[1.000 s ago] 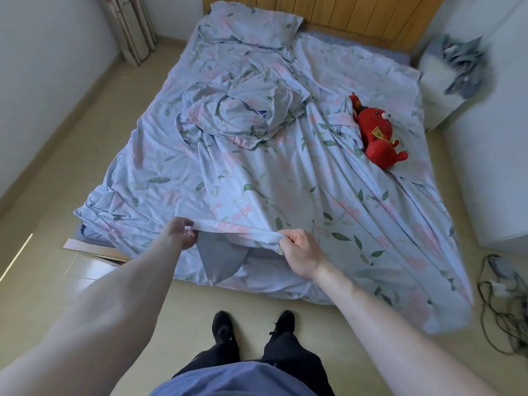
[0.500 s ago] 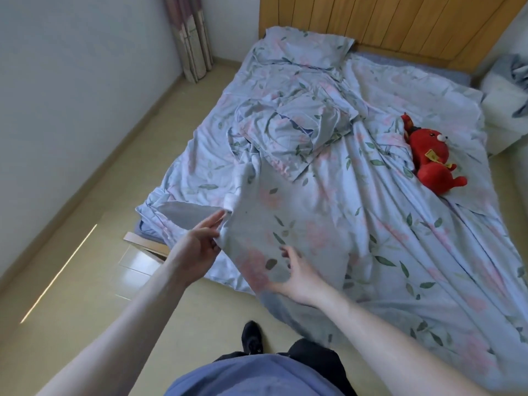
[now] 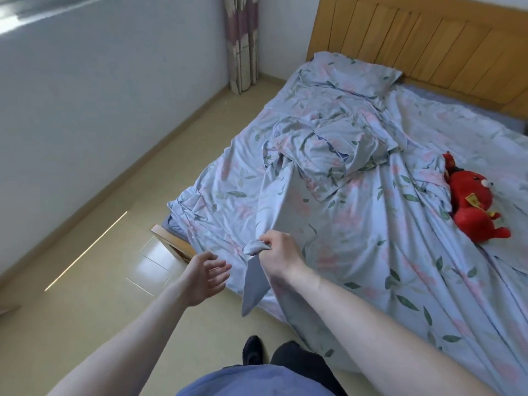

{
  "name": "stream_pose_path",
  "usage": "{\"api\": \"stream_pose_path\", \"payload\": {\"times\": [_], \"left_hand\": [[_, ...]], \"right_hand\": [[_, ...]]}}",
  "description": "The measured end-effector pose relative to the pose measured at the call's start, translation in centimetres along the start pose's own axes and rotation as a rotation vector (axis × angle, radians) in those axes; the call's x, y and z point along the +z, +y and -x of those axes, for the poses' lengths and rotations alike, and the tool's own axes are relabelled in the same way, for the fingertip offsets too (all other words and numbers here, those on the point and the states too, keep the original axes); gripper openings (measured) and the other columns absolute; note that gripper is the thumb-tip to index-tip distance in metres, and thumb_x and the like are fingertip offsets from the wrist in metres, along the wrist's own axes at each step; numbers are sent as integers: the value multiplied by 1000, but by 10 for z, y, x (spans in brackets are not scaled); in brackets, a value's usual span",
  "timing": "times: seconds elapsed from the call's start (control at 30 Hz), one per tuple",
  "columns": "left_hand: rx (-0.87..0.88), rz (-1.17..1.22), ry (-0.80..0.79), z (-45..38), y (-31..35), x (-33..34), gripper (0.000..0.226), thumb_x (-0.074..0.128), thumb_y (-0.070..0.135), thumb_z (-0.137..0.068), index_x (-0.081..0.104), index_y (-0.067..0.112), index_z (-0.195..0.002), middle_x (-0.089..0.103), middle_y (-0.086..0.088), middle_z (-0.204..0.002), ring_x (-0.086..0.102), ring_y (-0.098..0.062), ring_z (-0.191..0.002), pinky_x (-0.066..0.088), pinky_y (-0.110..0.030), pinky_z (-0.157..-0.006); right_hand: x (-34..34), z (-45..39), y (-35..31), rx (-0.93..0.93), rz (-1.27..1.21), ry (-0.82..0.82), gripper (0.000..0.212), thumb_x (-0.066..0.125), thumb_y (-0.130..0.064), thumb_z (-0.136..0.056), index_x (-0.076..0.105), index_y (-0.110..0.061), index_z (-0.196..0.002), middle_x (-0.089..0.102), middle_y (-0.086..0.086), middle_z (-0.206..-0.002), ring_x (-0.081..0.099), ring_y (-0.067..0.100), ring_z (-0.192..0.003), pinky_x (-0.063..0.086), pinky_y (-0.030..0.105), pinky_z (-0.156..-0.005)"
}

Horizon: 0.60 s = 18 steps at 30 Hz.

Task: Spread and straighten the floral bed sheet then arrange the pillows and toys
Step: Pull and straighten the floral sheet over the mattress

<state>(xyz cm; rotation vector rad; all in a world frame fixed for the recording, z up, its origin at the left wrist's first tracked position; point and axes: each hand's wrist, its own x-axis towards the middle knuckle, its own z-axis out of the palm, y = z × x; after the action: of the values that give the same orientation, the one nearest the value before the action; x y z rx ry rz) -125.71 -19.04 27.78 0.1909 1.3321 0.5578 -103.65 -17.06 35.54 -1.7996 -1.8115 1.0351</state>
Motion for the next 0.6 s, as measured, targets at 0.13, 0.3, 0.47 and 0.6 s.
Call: {"api": "stream_pose_path", "payload": {"times": [0.13, 0.3, 0.47, 0.6], "left_hand": [[-289, -241, -94, -19, -15, 27, 103, 50, 92, -70, 66, 6, -124, 76, -11, -116, 74, -28, -103, 59, -41, -89], [-308, -164, -300, -31, 4, 87, 81, 41, 76, -87, 68, 1, -103, 76, -15, -104, 75, -31, -92, 56, -39, -89], [-357, -185, -169, -40, -19, 116, 107, 48, 87, -75, 59, -4, -131, 66, -23, -128, 68, -41, -112, 53, -51, -102], [-232, 255, -359, -39, -31, 124, 115, 43, 98, -71, 71, -3, -119, 70, -23, -115, 70, -36, -104, 56, -44, -92]], "right_hand": [[-10, -1, -5, -60, -62, 7, 19, 47, -20, -73, 64, -12, -74, 64, -2, -78, 60, 18, -77, 49, 34, -66], [-22, 2, 5, -78, -163, -4, 10, 59, -22, -79, 68, -25, -81, 66, -17, -81, 62, 7, -80, 51, 28, -71], [-45, 2, 5, -122, -252, 20, 13, 62, -18, -79, 70, -28, -83, 68, -16, -85, 65, 6, -85, 54, 30, -77], [-59, 2, 6, -112, -322, -19, 18, 59, -21, -75, 74, -25, -84, 71, -14, -87, 68, 5, -87, 56, 32, -79]]}}
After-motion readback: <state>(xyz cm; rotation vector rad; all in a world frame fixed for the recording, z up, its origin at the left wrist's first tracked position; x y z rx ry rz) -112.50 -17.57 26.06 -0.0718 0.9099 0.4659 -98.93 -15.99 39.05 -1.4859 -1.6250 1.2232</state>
